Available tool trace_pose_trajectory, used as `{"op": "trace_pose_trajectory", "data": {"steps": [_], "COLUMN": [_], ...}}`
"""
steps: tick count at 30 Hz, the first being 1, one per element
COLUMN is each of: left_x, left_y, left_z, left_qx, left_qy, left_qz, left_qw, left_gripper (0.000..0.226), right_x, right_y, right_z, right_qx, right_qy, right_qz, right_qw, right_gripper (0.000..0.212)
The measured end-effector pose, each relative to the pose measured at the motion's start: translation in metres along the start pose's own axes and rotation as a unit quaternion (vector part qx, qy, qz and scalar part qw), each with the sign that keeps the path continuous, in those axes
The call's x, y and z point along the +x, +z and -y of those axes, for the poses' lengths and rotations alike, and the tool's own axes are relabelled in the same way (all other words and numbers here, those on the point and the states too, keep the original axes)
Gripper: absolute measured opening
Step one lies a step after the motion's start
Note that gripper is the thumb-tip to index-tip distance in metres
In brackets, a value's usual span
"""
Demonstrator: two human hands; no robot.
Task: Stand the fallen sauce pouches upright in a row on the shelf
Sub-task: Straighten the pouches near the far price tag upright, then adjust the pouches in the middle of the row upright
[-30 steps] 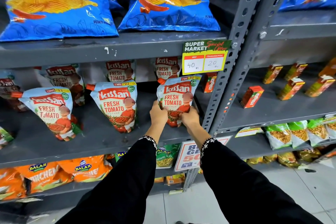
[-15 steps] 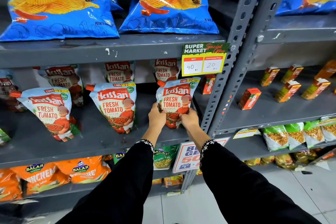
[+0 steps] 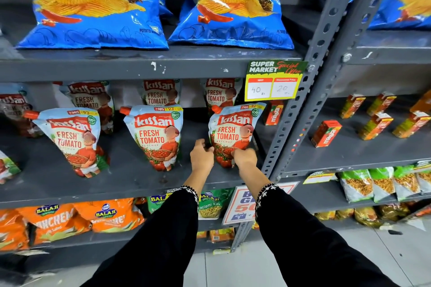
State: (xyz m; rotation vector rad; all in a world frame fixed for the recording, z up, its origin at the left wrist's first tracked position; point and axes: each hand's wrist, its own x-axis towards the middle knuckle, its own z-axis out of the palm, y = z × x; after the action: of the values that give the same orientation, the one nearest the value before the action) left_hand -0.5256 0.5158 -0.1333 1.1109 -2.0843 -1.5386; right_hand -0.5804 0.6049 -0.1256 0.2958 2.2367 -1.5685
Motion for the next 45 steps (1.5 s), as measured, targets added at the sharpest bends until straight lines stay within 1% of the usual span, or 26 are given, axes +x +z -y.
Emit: {"op": "trace_pose_trajectory", "data": {"steps": [3,6,9,11,12,14,15,16,17,19,20,22,24,26,28,31,32,34,36,39,42,45], "left_x": [-0.002,-0.004,-0.004,-0.006,-0.005,0.002,0.006,0.009,0.014,0.023,0.028,0.035,0.038,0.039,0.041,0.042,0.042,0.042,0.044,0.045,0.045,0.045], "left_y": [-0.016,-0.049,-0.093,-0.113,-0.131,-0.155,-0.164,-0.172,-0.180,-0.191,-0.195,-0.198,-0.196,-0.192,-0.189,-0.185,-0.185,-0.186,-0.187,-0.190,-0.190,-0.192], "left_z": [0.013,0.029,0.045,0.048,0.051,0.056,0.056,0.056,0.054,0.049,0.046,0.042,0.040,0.039,0.040,0.043,0.043,0.043,0.041,0.041,0.043,0.047], "left_qx": [-0.009,-0.026,-0.009,-0.010,-0.020,-0.031,-0.024,-0.020,-0.023,-0.033,-0.032,-0.033,-0.046,-0.061,-0.070,-0.057,-0.050,-0.048,-0.057,-0.070,-0.067,-0.062], "left_qy": [-0.013,-0.024,-0.034,-0.047,-0.050,-0.051,-0.047,-0.041,-0.035,-0.015,-0.003,0.016,0.019,0.014,0.007,-0.001,-0.002,-0.002,-0.005,-0.008,-0.010,-0.009], "left_qz": [-0.026,-0.046,-0.056,-0.071,-0.086,-0.118,-0.123,-0.117,-0.101,-0.061,-0.041,-0.005,0.020,0.032,0.030,0.004,-0.010,-0.040,-0.060,-0.069,-0.061,-0.043], "left_qw": [1.000,0.998,0.998,0.996,0.995,0.991,0.991,0.992,0.994,0.997,0.999,0.999,0.999,0.997,0.997,0.998,0.999,0.998,0.997,0.995,0.996,0.997], "left_gripper": [0.036,0.031,0.027,0.026,0.027,0.036,0.044,0.052,0.058,0.066,0.067,0.067,0.061,0.055,0.048,0.035,0.033,0.030,0.028,0.027,0.028,0.033], "right_x": [-0.004,-0.019,-0.043,-0.052,-0.061,-0.076,-0.081,-0.087,-0.091,-0.092,-0.092,-0.092,-0.090,-0.087,-0.089,-0.086,-0.086,-0.085,-0.081,-0.074,-0.068,-0.067], "right_y": [0.013,0.030,0.058,0.071,0.085,0.107,0.114,0.120,0.128,0.138,0.142,0.147,0.146,0.144,0.143,0.149,0.153,0.157,0.161,0.167,0.169,0.167], "right_z": [-0.008,-0.009,-0.010,-0.013,-0.013,-0.009,-0.006,-0.003,0.001,0.008,0.012,0.019,0.023,0.025,0.026,0.023,0.023,0.023,0.022,0.018,0.015,0.012], "right_qx": [0.002,-0.010,0.021,0.026,0.033,0.041,0.031,0.024,0.019,0.027,0.040,0.080,0.098,0.108,0.127,0.127,0.128,0.126,0.127,0.126,0.123,0.106], "right_qy": [0.013,0.018,0.007,0.017,0.023,0.030,0.028,0.017,-0.002,-0.027,-0.034,-0.042,-0.035,-0.034,-0.039,-0.054,-0.061,-0.071,-0.071,-0.072,-0.076,-0.058], "right_qz": [-0.024,-0.053,-0.058,-0.051,-0.034,-0.006,0.005,0.017,0.025,0.036,0.049,0.063,0.079,0.093,0.108,0.131,0.131,0.120,0.118,0.116,0.112,0.100], "right_qw": [1.000,0.998,0.998,0.998,0.999,0.999,0.999,0.999,0.999,0.999,0.997,0.994,0.991,0.989,0.985,0.982,0.981,0.982,0.982,0.983,0.983,0.988], "right_gripper": [0.043,0.045,0.049,0.048,0.045,0.029,0.016,0.014,0.018,0.052,0.064,0.080,0.085,0.083,0.075,0.057,0.051,0.045,0.045,0.046,0.046,0.056]}}
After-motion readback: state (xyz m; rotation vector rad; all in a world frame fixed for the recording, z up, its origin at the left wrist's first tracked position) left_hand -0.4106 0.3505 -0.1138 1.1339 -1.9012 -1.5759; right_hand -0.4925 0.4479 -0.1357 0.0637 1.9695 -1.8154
